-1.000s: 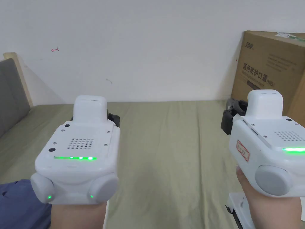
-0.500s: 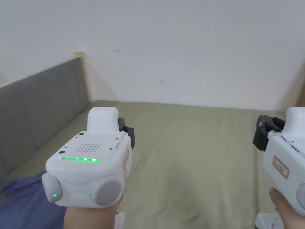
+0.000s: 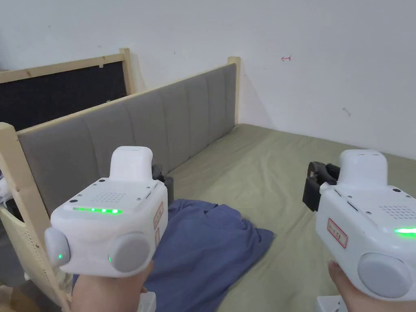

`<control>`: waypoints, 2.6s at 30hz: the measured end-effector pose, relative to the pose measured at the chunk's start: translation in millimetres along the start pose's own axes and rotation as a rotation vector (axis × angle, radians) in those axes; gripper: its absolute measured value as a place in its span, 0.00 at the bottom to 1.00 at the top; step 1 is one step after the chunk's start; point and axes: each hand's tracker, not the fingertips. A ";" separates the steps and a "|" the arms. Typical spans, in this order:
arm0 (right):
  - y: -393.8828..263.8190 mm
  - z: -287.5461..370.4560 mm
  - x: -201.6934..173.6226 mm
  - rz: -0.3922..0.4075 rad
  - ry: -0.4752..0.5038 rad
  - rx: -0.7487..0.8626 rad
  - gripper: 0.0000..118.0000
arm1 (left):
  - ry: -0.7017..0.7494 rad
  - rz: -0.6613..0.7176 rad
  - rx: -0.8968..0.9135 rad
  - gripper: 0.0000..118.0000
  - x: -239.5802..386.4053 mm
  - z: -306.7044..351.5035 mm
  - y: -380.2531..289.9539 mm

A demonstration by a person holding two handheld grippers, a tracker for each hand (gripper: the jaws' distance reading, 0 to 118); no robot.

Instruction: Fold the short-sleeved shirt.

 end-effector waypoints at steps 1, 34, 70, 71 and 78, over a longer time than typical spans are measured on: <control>-1.9 -7.0 -2.6 0.020 0.016 -0.040 0.00 | -0.038 0.004 -0.114 0.00 -5.9 -19.5 -3.3; -99.2 -69.2 38.1 0.014 0.070 -0.432 0.00 | -0.251 -0.168 -0.785 0.04 21.6 -205.8 -170.1; -16.8 226.5 241.0 -0.111 -0.503 -0.086 0.00 | -1.127 -0.350 -0.340 0.04 390.6 6.0 46.8; -22.2 230.0 247.6 -0.136 -0.513 -0.095 0.00 | -1.122 -0.371 -0.386 0.04 405.4 2.5 30.5; -66.8 224.7 272.8 -0.229 -0.532 -0.203 0.00 | -1.078 -0.396 -0.874 0.06 460.6 -49.0 -95.2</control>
